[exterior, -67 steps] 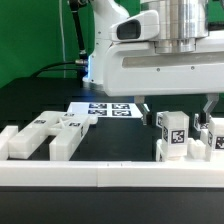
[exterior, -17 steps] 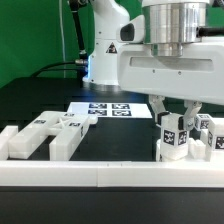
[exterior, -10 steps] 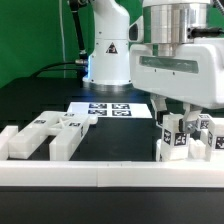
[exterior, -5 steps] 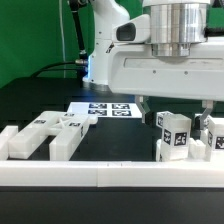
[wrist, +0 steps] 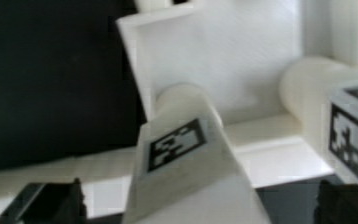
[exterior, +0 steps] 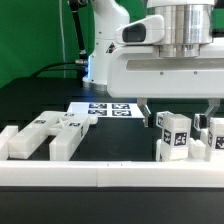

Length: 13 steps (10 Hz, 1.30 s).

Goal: Assemble chair

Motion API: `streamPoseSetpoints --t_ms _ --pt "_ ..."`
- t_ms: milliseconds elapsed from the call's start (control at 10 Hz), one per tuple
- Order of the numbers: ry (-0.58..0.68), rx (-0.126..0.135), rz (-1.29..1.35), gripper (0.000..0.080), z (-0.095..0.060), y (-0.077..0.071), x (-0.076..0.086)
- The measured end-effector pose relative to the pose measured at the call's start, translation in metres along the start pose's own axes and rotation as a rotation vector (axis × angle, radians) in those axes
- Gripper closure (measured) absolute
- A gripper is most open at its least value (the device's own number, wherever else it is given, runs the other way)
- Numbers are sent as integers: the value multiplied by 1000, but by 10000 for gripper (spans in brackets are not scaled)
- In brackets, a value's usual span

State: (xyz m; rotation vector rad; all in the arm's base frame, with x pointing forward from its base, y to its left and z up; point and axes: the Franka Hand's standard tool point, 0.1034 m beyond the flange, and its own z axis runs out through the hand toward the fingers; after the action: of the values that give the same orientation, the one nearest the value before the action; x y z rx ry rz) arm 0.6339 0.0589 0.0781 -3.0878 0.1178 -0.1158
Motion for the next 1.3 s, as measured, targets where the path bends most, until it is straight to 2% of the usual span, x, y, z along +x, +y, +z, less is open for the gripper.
streamPoseSetpoints --t_ms 300,500,600,900,1100,1300 --pt "0 -23 -173 151 -1 0 1" --pt "0 -23 -164 426 -1 1 1" --pt "0 -22 -152 510 -1 1 1" --pt "1 -20 -51 510 0 1 0" --pt "3 -1 191 510 -1 2 1" --pt "1 0 456 510 1 0 0"
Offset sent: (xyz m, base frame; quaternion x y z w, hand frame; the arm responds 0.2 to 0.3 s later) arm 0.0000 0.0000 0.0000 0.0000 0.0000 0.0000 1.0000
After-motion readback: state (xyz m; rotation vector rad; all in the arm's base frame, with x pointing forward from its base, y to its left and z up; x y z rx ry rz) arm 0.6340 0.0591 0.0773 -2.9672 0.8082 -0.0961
